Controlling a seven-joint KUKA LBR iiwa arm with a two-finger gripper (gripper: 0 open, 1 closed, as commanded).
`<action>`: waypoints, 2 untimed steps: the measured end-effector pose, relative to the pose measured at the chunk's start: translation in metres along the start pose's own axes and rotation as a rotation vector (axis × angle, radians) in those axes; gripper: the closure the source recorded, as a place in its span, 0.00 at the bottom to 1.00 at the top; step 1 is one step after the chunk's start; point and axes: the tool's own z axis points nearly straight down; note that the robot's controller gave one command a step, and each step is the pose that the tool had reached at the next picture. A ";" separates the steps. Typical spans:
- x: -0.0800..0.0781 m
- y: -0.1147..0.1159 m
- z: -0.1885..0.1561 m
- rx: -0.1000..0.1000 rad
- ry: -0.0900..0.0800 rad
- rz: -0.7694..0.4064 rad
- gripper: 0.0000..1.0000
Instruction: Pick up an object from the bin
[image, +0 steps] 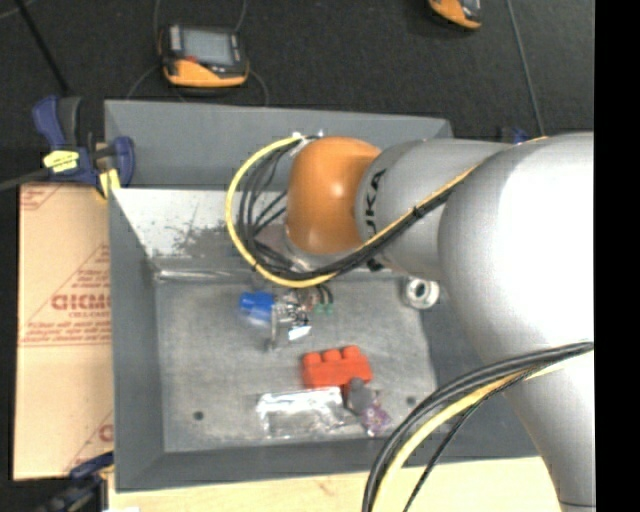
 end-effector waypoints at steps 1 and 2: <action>0.000 -0.001 -0.002 0.001 -0.002 0.000 1.00; 0.055 -0.013 -0.117 0.001 -0.007 0.018 1.00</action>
Offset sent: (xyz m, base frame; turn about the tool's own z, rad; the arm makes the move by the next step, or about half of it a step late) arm 0.0000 0.0000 0.0000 0.0000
